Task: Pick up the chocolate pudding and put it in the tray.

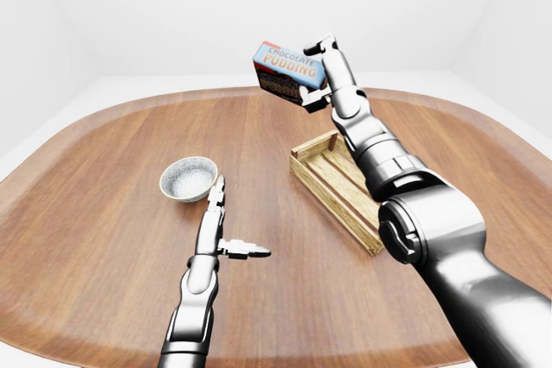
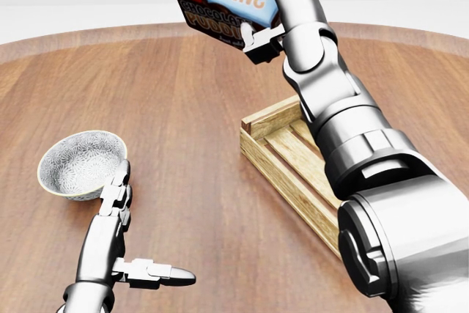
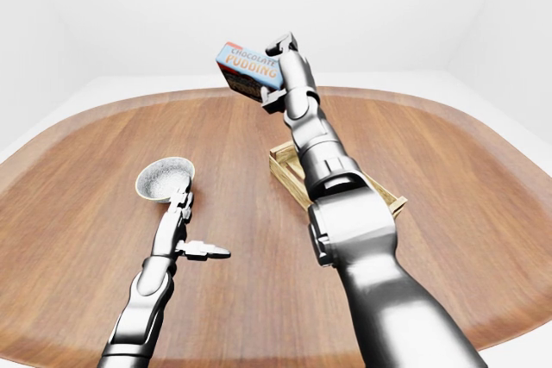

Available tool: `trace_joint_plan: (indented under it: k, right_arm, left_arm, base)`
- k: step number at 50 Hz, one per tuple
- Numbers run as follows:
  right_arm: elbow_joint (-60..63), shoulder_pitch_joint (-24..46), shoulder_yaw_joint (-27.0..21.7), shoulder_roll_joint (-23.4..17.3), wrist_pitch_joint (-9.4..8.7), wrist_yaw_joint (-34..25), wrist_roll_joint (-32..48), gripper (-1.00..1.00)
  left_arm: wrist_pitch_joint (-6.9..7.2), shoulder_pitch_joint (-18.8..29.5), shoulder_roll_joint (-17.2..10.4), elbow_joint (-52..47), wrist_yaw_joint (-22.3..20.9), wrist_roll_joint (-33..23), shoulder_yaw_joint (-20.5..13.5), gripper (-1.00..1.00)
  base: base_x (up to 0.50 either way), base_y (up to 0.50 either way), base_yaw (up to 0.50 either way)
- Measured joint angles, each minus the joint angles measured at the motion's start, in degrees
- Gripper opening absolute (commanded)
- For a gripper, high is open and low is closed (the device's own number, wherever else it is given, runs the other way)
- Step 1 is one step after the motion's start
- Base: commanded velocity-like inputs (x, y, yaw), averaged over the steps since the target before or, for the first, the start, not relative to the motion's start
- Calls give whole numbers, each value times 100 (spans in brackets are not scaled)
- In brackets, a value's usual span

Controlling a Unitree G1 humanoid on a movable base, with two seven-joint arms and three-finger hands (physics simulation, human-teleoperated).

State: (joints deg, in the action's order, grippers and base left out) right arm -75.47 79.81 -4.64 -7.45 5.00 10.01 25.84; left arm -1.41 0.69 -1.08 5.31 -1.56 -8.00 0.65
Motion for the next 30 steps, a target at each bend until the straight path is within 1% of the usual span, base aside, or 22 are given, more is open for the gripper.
trace_joint_plan:
  k: [30]
  right_arm:
    - [-22, -677, -23, -257, 0, 216, -84, -100]
  left_arm:
    - [-10, 25, -4, 57, 6, 8, -4, 100]
  base:
    - [0, 0, 0]
